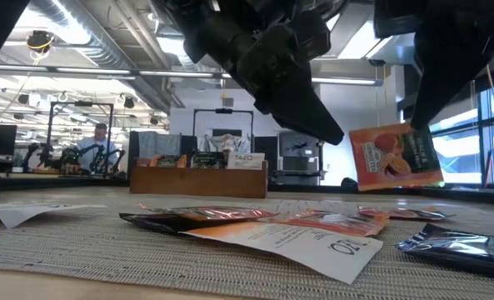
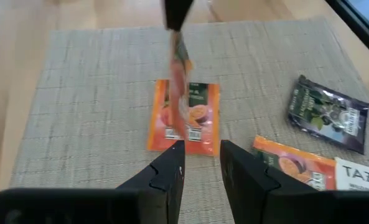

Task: Pick & Place Tea
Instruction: Put the orange tea bag into the left section of the wooden organizer

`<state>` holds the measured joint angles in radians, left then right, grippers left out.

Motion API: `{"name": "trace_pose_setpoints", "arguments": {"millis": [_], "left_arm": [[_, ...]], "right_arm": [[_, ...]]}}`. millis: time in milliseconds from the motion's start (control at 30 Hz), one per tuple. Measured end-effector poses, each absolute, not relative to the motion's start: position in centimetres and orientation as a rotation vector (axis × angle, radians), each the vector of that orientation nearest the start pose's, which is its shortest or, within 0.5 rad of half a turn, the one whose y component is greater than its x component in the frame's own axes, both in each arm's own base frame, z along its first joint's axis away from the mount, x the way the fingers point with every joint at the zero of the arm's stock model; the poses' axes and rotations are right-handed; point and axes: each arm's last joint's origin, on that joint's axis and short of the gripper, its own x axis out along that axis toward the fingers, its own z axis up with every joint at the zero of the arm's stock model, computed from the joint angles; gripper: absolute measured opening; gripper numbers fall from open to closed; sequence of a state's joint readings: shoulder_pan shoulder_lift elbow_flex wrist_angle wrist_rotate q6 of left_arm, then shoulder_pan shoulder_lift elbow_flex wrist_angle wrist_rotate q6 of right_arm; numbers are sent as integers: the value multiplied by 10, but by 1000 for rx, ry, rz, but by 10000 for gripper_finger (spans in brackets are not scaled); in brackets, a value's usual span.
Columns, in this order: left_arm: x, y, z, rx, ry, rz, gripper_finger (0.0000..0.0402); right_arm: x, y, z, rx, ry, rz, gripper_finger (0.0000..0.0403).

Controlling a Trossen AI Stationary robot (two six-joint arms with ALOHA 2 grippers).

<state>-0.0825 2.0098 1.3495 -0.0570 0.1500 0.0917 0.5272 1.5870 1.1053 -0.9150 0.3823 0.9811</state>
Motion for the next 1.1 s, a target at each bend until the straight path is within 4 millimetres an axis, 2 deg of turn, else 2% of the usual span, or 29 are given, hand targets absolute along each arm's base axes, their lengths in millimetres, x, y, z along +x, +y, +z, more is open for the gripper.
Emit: {"name": "trace_pose_setpoints", "arguments": {"millis": [267, 633, 1100], "left_arm": [[434, -43, 177, 86, 698, -212, 104], [434, -45, 178, 97, 692, -195, 148], [433, -48, 178, 100, 706, -200, 140]], "right_arm": [[261, 134, 202, 201, 1195, -431, 2], [265, 133, 200, 149, 1144, -466, 2], [275, 134, 202, 139, 1084, -389, 3]]}}
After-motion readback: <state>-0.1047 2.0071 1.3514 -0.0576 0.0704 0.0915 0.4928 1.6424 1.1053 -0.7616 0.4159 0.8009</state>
